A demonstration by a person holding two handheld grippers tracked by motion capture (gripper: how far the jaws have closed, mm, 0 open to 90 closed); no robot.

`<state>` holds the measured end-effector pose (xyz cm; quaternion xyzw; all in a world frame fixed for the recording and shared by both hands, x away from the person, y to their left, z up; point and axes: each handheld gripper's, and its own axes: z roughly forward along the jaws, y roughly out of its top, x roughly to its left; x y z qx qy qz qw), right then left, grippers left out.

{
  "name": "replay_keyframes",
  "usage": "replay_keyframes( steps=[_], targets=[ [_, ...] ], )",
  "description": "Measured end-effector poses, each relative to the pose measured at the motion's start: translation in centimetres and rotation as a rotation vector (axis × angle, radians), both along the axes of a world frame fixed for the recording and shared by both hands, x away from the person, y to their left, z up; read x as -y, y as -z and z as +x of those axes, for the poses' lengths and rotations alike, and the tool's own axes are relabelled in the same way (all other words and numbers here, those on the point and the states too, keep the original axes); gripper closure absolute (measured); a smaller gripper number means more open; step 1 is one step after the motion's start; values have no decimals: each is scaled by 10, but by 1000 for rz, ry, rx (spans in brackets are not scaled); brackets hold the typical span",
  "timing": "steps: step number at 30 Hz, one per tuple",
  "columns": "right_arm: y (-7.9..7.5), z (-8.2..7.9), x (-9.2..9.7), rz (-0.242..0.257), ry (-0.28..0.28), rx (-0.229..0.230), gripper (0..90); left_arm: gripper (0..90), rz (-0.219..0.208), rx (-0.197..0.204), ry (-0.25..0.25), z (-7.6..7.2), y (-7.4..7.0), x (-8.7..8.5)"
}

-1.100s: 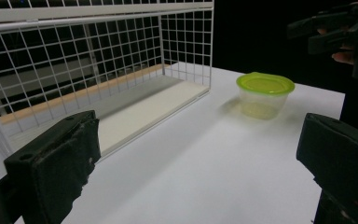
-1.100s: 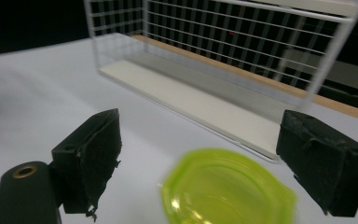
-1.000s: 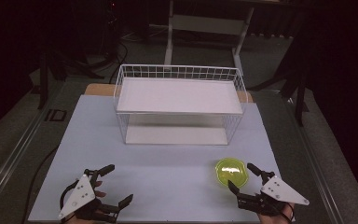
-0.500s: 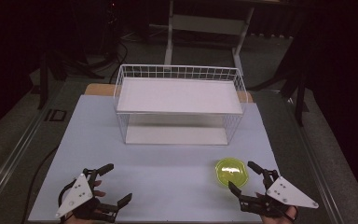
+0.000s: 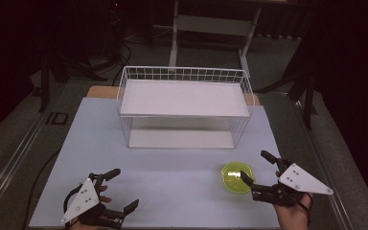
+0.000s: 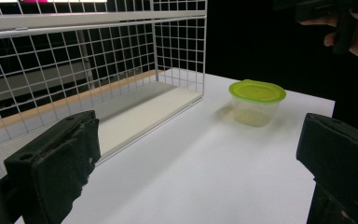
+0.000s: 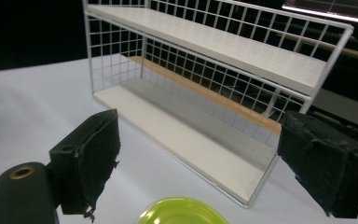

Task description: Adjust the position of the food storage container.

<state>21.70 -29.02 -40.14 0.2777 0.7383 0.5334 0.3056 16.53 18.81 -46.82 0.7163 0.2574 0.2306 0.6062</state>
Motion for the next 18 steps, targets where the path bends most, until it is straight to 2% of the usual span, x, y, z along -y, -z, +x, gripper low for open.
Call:
replay_keyframes(
  steps=[2, 3, 5, 7, 8, 9, 11, 13, 14, 17, 18],
  targets=[
    [0, 2, 1, 1, 4, -3, 126, 2, -4, -4, 1, 0, 0, 0],
    [1, 10, 5, -2, 3, -22, 109, 1, 2, -7, 0, 1, 1, 0],
    [4, 16, 8, 8, 24, -25, 108, 1, 2, -10, 3, 1, 1, 0],
    [6, 20, 10, 19, 18, -38, 108, 2, 2, -11, 3, 1, 1, 0],
    [11, 28, 14, 45, 76, -42, 108, 2, 3, -11, 3, 1, 2, 1],
    [14, 31, 17, 35, 86, -56, 112, 1, 4, -12, 5, 1, 2, 1],
    [19, 33, 22, 19, 112, -37, 157, 2, 5, -12, 6, 1, 2, 1],
    [24, 37, 26, 5, 143, -52, 175, 1, 4, -11, 5, 1, 2, 1],
    [27, 38, 28, 8, 154, -55, 216, 1, 5, -11, 4, 1, 2, 1],
    [35, 41, 35, 18, 200, -106, 343, 1, 5, -12, 6, 1, 2, 1],
    [38, 41, 37, 14, 209, -114, 353, 1, 7, -11, 6, 1, 2, 1]
  ],
)
